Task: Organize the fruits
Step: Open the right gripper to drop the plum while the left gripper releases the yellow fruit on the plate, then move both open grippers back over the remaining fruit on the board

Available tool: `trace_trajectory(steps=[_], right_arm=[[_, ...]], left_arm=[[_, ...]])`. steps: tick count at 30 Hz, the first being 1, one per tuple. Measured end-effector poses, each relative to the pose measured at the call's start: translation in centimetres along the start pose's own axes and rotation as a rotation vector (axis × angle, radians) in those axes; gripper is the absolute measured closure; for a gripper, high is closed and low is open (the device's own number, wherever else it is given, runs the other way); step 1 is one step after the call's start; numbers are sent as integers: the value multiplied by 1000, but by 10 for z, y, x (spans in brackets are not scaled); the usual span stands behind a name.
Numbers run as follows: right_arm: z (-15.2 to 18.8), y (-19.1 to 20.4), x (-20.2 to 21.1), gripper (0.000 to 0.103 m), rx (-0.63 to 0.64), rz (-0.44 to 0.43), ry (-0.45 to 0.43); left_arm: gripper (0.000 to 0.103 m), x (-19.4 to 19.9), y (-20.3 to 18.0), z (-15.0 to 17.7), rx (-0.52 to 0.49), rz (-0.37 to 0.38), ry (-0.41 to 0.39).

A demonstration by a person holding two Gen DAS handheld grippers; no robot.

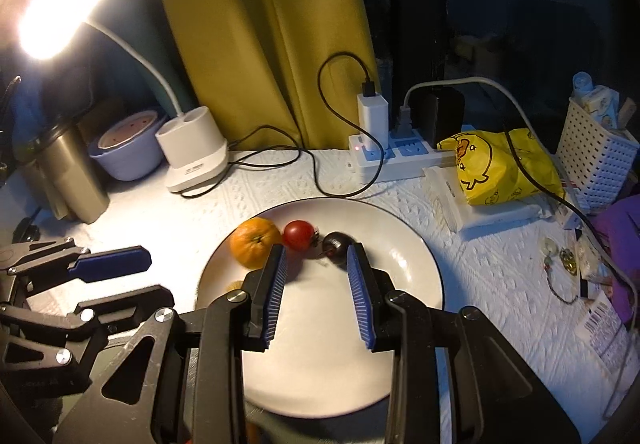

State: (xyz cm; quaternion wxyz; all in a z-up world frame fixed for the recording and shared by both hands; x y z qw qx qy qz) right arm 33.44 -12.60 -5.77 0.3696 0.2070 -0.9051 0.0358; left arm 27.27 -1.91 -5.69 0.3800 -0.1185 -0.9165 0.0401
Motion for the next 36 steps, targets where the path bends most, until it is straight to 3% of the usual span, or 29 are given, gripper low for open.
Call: trace_trajectory(steps=[12, 27, 29, 31, 36], right_arm=[[17, 25, 48, 70, 13, -10, -28], [57, 61, 82, 69, 39, -26, -2], [61, 66, 85, 66, 43, -27, 0], [65, 71, 88, 57, 42, -30, 4], [75, 84, 91, 56, 56, -42, 20]], left_arm=[[61, 43, -4, 22, 13, -6, -43], [60, 79, -8, 55, 26, -19, -71], [60, 84, -6, 60, 35, -19, -74], [60, 87, -4, 66, 44, -22, -74], [59, 95, 2, 76, 64, -26, -77]])
Point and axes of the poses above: each gripper's, at about its wrist camera, not at the fingertips, and x roughly against the way its jaws point, y to its left, z to its underside, the point moved 4 cm from there along -x, roughly the way its jaws point
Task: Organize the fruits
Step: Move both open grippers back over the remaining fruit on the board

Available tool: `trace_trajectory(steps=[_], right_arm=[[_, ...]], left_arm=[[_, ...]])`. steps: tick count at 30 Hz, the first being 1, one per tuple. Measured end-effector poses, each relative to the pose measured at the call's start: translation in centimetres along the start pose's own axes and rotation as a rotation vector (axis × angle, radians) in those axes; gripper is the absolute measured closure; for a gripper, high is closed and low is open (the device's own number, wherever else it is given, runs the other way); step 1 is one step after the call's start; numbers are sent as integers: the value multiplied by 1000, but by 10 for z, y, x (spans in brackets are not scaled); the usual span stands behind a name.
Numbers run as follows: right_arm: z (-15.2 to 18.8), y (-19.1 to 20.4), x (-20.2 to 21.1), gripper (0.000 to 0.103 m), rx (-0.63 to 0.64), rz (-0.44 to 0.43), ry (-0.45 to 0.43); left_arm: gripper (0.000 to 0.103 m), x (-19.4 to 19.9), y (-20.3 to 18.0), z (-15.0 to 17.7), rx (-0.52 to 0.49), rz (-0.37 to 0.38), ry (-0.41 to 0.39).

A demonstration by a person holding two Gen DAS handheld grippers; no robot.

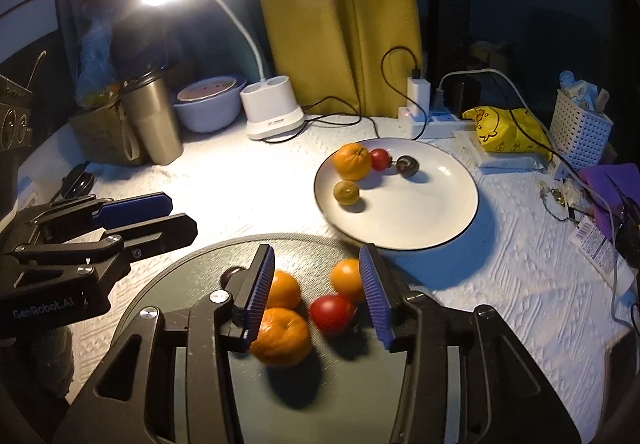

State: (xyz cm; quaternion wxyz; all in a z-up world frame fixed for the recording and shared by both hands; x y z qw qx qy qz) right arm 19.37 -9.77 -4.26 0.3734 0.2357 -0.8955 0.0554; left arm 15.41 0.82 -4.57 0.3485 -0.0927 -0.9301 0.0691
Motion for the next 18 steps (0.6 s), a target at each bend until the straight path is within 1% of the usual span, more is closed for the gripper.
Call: trace_trajectory(steps=[4, 7, 10, 11, 12, 18], right_arm=[[9, 8, 0, 56, 2, -11, 17], [16, 12, -2, 56, 6, -16, 31], [25, 16, -3, 56, 6, -21, 44], [28, 17, -4, 56, 3, -22, 49], [31, 17, -5, 56, -2, -27, 56], [45, 20, -7, 56, -21, -51, 83]], left_arm=[[59, 6, 6, 8, 7, 0, -9], [55, 9, 11, 15, 20, -6, -7], [47, 9, 15, 23, 35, -8, 2], [42, 9, 16, 26, 41, -6, 5], [40, 9, 17, 29, 45, -5, 8], [39, 6, 21, 44, 52, -9, 40]])
Point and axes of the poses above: each gripper's, at about its wrist camera, not at the fingertips, and x roughly against the way its jaws point, y to its left, z to its underside, the point moved 4 cm from there along -x, roughly the way its jaws point
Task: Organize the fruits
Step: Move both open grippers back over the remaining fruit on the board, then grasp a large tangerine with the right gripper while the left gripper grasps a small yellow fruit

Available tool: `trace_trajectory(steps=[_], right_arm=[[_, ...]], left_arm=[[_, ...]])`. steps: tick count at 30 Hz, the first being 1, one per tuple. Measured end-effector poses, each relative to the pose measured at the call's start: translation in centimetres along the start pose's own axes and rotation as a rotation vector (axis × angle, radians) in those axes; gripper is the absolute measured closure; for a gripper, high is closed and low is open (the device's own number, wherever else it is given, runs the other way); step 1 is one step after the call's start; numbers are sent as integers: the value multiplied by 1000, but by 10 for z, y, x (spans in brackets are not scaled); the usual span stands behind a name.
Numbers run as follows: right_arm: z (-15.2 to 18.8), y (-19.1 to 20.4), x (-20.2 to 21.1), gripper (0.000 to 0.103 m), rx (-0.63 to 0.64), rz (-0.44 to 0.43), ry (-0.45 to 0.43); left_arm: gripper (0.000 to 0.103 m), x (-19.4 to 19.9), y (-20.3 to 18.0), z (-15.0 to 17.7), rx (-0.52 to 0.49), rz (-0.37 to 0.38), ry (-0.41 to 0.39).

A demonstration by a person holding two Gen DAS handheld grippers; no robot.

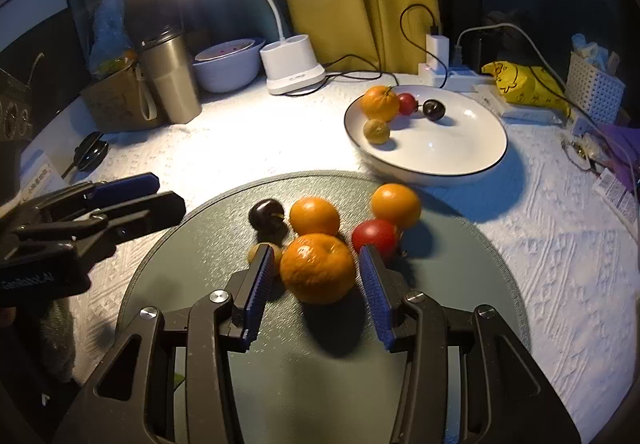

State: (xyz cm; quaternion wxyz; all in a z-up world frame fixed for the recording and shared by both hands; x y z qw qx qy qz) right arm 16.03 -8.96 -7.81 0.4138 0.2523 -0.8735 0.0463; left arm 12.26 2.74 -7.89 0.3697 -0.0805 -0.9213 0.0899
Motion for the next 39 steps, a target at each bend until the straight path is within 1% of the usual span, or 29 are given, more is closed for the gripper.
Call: trace_trajectory(steps=[5, 10, 16, 21, 23, 26, 32, 33, 36, 37, 39], right_arm=[[5, 1, -8, 56, -15, -6, 17], [4, -8, -13, 56, -46, 1, 26], [6, -13, -19, 56, -86, -55, 57], [5, -18, -17, 56, -112, -85, 46], [5, -19, -11, 56, -108, -88, 22], [4, -21, -4, 56, -95, -79, 5], [5, -36, 5, 56, -116, -62, -9], [5, -38, 6, 56, -120, -60, -13], [3, -45, 12, 56, -127, -49, -30], [3, -47, 14, 56, -129, -45, -35], [2, -50, 16, 56, -132, -41, -41]], left_arm=[[39, -2, 2, 7, -3, -13, 20], [39, -8, -2, 11, -7, -13, 40], [39, -18, -13, 15, -35, -7, 68], [39, -28, -21, 17, -54, -12, 94], [39, -32, -26, 18, -63, -10, 106], [39, -40, -33, 19, -81, 1, 124], [41, -53, -44, 17, -116, 10, 144], [47, -54, -45, 17, -120, 12, 145], [60, -61, -47, 17, -124, 22, 164], [63, -63, -47, 17, -127, 21, 166], [73, -63, -49, 17, -137, 20, 166]])
Point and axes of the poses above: each gripper's, at about its wrist camera, not at the fingertips, and x roughly against the way its jaws point, y to its left, z to its underside, the point moved 4 cm from there along -x, roughly the way its jaws point
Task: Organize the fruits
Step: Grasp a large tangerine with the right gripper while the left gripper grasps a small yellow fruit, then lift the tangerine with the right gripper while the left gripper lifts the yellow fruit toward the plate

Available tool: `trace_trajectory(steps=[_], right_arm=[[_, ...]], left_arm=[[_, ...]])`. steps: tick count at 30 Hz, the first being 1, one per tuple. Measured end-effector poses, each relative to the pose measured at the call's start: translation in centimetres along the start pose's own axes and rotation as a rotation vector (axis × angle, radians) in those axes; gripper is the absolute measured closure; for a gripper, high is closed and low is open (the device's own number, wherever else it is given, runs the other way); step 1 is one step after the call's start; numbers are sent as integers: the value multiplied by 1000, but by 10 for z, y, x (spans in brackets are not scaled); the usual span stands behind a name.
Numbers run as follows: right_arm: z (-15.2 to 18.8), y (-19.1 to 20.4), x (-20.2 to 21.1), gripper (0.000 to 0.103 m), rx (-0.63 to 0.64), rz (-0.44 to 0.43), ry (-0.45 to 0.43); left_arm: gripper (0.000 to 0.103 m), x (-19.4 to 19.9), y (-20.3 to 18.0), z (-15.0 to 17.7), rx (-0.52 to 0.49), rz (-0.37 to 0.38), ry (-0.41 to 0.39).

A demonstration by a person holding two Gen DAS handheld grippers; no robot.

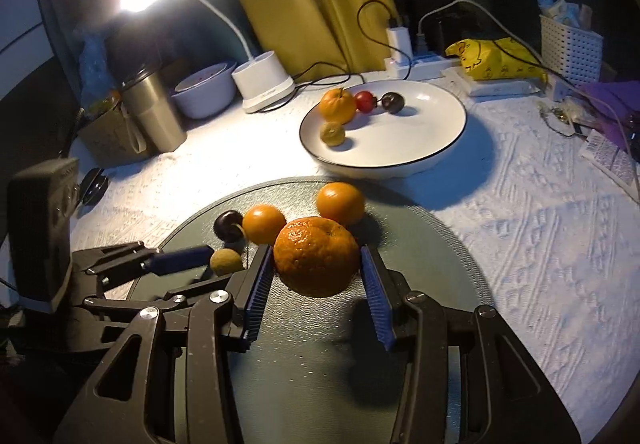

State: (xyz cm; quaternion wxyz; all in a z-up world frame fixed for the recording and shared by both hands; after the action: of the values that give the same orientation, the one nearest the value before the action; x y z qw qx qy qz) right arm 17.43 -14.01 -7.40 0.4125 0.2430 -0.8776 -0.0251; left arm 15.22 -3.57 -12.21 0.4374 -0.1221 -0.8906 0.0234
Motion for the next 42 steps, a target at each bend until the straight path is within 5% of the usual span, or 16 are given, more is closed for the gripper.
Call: trace_trajectory(steps=[42], right_arm=[[-54, -43, 8, 56, 1, 52, -81]], left_arm=[[77, 17, -14, -57, -49, 3, -98]])
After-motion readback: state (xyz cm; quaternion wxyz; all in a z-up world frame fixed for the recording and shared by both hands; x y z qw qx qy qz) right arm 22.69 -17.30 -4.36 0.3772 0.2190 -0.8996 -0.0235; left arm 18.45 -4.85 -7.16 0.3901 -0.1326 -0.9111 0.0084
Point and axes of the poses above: each gripper's, at about its wrist camera, not at the fingertips, and x roughly against the way its jaws point, y to its left, z to its underside, the point moved 4 cm from there along -x, roughly the way its jaws point
